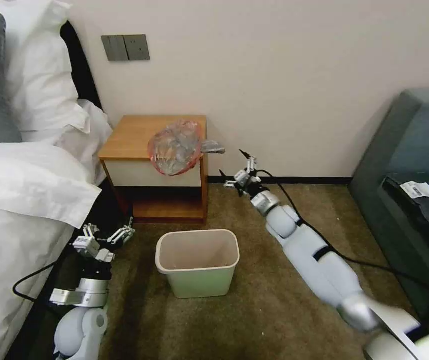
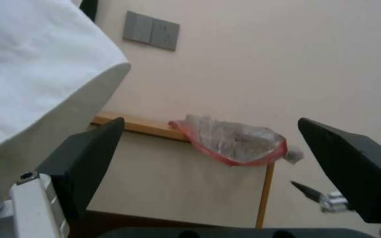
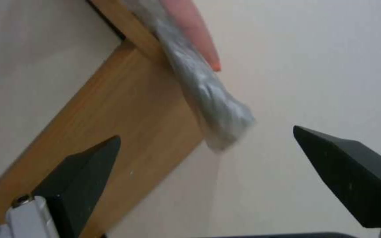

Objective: Pick up the garbage bag from the table and place it over the trash can.

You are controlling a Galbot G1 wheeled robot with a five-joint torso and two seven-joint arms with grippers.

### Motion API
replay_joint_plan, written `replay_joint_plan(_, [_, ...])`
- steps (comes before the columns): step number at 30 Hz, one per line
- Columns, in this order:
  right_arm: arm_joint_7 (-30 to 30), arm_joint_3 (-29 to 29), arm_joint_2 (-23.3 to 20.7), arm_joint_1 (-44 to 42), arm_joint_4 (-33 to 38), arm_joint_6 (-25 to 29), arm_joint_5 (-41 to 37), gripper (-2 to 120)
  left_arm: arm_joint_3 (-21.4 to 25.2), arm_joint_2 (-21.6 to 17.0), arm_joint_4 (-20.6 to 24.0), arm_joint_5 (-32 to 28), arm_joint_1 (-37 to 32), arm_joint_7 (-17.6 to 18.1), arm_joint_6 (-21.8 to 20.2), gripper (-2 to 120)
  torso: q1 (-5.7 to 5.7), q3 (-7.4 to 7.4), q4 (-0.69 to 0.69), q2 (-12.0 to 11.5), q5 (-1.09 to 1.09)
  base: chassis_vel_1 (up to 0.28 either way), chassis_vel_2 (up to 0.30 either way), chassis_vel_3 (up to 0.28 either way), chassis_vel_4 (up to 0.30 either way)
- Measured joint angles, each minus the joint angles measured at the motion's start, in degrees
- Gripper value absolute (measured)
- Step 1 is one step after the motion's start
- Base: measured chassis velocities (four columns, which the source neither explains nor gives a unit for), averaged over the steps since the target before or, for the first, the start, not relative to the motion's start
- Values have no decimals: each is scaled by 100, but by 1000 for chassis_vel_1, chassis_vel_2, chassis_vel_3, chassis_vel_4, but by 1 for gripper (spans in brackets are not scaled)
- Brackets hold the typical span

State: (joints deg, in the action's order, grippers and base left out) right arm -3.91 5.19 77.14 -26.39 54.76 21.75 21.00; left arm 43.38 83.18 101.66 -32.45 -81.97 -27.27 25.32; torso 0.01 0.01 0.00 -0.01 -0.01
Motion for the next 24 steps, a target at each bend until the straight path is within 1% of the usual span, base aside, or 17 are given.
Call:
replay_joint_plan(1, [-25,53,80,165,-214,47,100,100,-2,6,-5,18,-8,0,5,98,0,0,0,0,1,0,0,0,0])
replay_joint_plan(2, [-25,53,80,165,-214,47,100,100,-2,6,-5,18,-8,0,5,98,0,0,0,0,1,0,0,0,0])
replay_joint_plan(6, [-129,174,318,807,-876,135,523,100,1,83,-12,114,-41,31,58,98,0,0,2,0,1,0,0,0,0])
replay_joint_plan(8, [-133,207,335,970,-991,138,540,100,-4,114,-11,128,-53,32,62,98,0,-1,1,1,-1,0,0,0,0])
replay_joint_plan(12, [-126,364,321,1122,-1119,138,550,100,-28,180,-20,174,-60,36,74,98,0,-1,0,1,0,0,0,0,0])
replay_joint_plan(16, [-129,475,348,1140,-1199,123,538,100,-49,229,-20,224,-31,174,87,98,0,-1,0,1,1,0,0,0,0])
replay_joint_plan(24, [-129,629,378,1188,-1194,86,525,100,-45,314,-19,266,-40,185,97,98,-1,-1,0,1,1,0,0,0,0])
